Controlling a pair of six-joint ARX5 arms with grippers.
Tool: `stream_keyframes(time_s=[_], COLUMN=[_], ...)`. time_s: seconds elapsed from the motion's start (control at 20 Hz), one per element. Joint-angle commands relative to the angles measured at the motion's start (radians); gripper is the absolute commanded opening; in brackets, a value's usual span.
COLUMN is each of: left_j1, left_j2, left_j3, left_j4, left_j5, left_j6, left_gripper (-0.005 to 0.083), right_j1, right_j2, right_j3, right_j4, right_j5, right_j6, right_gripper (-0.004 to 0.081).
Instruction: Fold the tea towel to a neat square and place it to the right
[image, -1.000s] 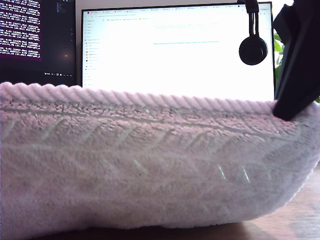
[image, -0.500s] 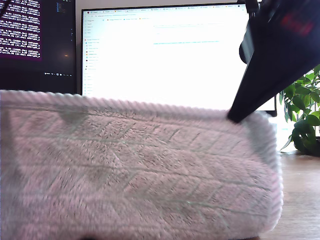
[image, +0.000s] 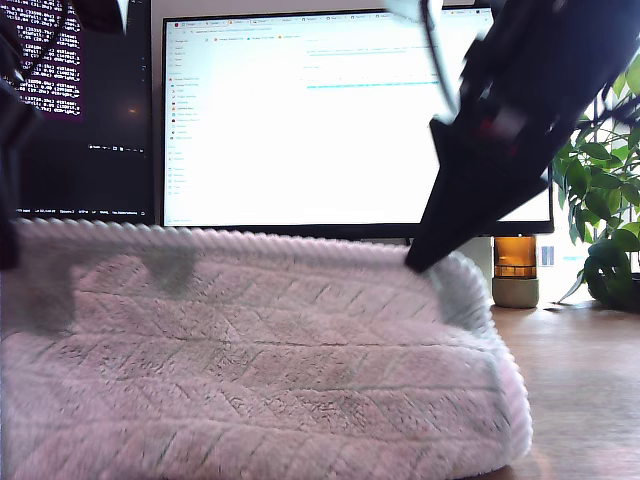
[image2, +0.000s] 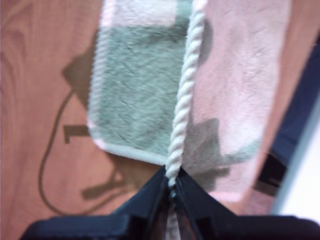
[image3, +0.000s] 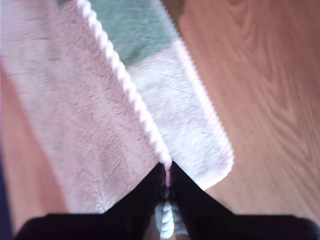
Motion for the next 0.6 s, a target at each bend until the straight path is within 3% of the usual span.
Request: stream_keyframes(time_s=[0.0, 0.55], left_j1=[0.023, 0.105], left_j2=[0.040, 0.195], left_j3=[-0.007, -0.007], left_j4=[0.013, 0.150], left_j5=[-0.004, 0.001], left_j6=[0.032, 0.057], left_gripper=[-0.0024, -0.0024], right_j1=[-0.014, -0.067], right_j2=[0.034, 0.134], right_j3=[-0.006, -0.006], right_j4=[0.026, 0.166], right_j5=[0.002, 0.001], right_j6=[-0.004, -0.029], right_gripper=[-0.0013, -0.0013])
